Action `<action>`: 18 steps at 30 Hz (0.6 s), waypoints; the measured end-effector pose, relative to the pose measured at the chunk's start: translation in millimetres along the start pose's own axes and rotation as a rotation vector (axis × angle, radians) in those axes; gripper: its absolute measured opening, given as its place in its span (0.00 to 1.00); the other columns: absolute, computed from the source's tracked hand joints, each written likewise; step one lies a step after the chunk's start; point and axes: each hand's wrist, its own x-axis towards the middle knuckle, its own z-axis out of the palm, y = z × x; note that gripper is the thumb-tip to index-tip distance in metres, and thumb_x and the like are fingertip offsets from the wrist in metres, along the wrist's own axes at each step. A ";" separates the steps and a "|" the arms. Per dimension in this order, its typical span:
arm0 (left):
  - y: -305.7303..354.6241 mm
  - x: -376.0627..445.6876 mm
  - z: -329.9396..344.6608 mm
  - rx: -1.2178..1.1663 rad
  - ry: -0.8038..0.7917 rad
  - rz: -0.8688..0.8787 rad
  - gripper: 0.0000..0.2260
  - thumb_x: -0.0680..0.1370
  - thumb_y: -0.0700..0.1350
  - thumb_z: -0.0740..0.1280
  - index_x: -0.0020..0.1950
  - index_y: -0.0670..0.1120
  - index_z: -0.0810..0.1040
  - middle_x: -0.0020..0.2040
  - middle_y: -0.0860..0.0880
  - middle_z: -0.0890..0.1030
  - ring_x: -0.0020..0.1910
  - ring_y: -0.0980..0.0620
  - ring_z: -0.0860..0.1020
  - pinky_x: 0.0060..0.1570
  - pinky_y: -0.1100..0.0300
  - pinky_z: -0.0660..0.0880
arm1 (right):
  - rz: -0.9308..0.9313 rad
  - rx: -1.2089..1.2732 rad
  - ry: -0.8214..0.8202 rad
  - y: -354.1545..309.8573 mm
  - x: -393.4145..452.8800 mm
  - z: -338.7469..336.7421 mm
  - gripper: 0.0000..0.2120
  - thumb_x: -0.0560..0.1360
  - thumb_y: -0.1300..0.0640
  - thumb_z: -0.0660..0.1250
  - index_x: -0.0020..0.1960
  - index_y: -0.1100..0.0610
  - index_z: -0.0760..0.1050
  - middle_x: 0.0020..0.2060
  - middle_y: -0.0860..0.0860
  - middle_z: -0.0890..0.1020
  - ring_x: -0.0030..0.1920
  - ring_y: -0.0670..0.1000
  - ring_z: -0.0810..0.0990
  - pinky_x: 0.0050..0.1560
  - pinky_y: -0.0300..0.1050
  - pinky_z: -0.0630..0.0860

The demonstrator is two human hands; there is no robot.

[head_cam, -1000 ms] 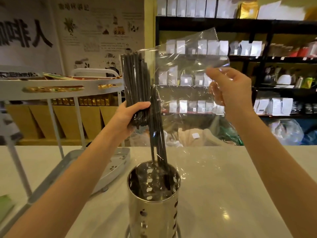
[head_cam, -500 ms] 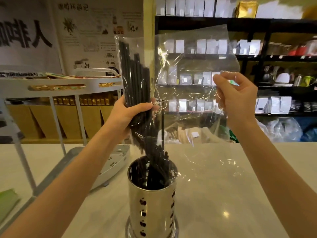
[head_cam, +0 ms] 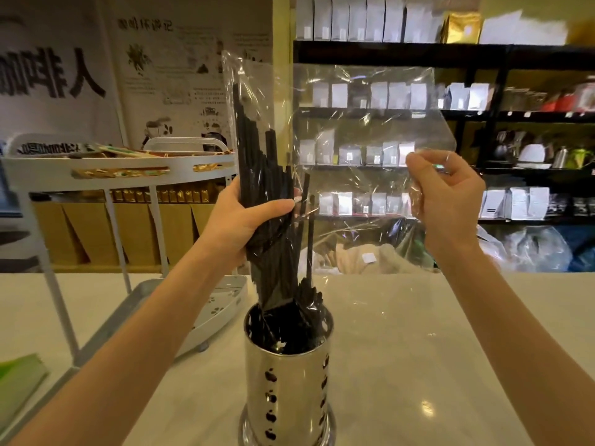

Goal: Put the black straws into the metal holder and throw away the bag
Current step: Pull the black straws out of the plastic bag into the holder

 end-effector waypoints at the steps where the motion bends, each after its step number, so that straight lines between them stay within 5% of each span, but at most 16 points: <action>1: 3.1 -1.7 0.4 0.015 -0.007 0.006 0.20 0.64 0.41 0.72 0.54 0.49 0.72 0.51 0.47 0.79 0.52 0.47 0.79 0.51 0.52 0.77 | -0.003 0.000 0.003 -0.6 -0.4 -0.3 0.06 0.74 0.58 0.67 0.39 0.50 0.75 0.17 0.43 0.73 0.18 0.41 0.66 0.20 0.31 0.65; 10: 15.4 -9.2 3.4 0.100 -0.027 0.079 0.18 0.68 0.38 0.70 0.54 0.51 0.72 0.48 0.51 0.80 0.48 0.54 0.80 0.50 0.58 0.76 | -0.008 0.008 -0.010 -3.9 -3.8 -2.8 0.05 0.74 0.57 0.67 0.40 0.50 0.75 0.19 0.42 0.74 0.20 0.41 0.67 0.20 0.31 0.65; 18: 26.1 -4.6 -0.2 0.107 -0.095 0.044 0.22 0.69 0.43 0.68 0.63 0.49 0.70 0.52 0.47 0.81 0.51 0.49 0.81 0.47 0.56 0.78 | -0.019 -0.003 -0.014 -3.8 -4.5 -2.0 0.07 0.74 0.58 0.66 0.38 0.50 0.74 0.18 0.43 0.72 0.18 0.42 0.65 0.19 0.34 0.63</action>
